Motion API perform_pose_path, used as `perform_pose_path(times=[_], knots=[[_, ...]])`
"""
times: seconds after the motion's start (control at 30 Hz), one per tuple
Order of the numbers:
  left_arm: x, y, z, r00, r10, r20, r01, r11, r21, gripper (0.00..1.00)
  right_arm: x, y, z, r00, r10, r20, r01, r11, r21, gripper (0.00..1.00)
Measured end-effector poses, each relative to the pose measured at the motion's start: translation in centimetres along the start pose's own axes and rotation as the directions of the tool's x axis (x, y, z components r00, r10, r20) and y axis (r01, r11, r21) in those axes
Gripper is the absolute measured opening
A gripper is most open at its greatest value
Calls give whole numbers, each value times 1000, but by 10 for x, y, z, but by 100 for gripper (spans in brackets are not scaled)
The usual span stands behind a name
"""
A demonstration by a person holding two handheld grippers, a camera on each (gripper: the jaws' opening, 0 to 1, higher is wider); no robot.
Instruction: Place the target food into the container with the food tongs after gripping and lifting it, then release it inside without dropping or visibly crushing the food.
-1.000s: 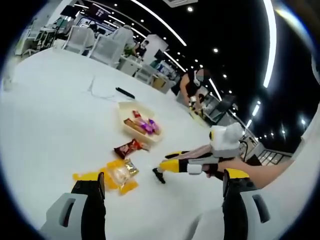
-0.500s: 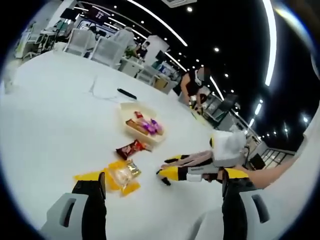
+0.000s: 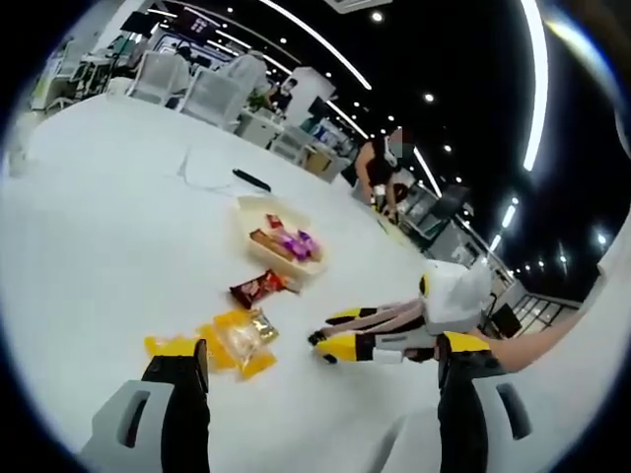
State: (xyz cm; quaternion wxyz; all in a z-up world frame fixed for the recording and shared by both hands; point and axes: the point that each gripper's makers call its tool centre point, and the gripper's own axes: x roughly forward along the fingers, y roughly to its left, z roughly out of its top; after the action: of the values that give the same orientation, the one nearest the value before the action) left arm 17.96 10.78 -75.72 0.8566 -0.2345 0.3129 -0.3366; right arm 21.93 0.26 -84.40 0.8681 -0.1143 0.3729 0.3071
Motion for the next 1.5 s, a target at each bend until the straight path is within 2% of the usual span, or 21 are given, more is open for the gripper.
perform_pose_path(times=[0.23,0.33,0.43,0.47,0.5,0.7,0.97,1.5], knots=[[3,-2,-2,1000,-5,-7,5,1000,2,97,4,6,2,999,15,-33,-18,995,-102,21],[3,-5,-2,1000,-9,-6,9,1000,1,96,4,5,2,999,36,-28,-37,997,-63,20],[2,-7,-4,1000,-12,-8,12,1000,6,96,2,2,2,998,66,-8,-65,996,55,19],[2,-7,-4,1000,-10,-8,10,1000,8,96,0,-1,2,997,78,4,-78,988,132,19],[1,-7,-4,1000,-10,-7,10,1000,8,96,0,-2,2,997,80,6,-80,986,143,18],[-3,-4,-3,1000,3,7,-3,1000,-1,96,-9,-5,3,997,74,24,-77,985,151,18],[-2,-5,-1,1000,2,15,-2,1000,-4,96,-21,-4,17,994,77,80,-90,983,162,18],[-3,-7,-2,1000,2,20,-2,1000,5,96,-44,-21,44,983,60,173,-92,978,187,19]])
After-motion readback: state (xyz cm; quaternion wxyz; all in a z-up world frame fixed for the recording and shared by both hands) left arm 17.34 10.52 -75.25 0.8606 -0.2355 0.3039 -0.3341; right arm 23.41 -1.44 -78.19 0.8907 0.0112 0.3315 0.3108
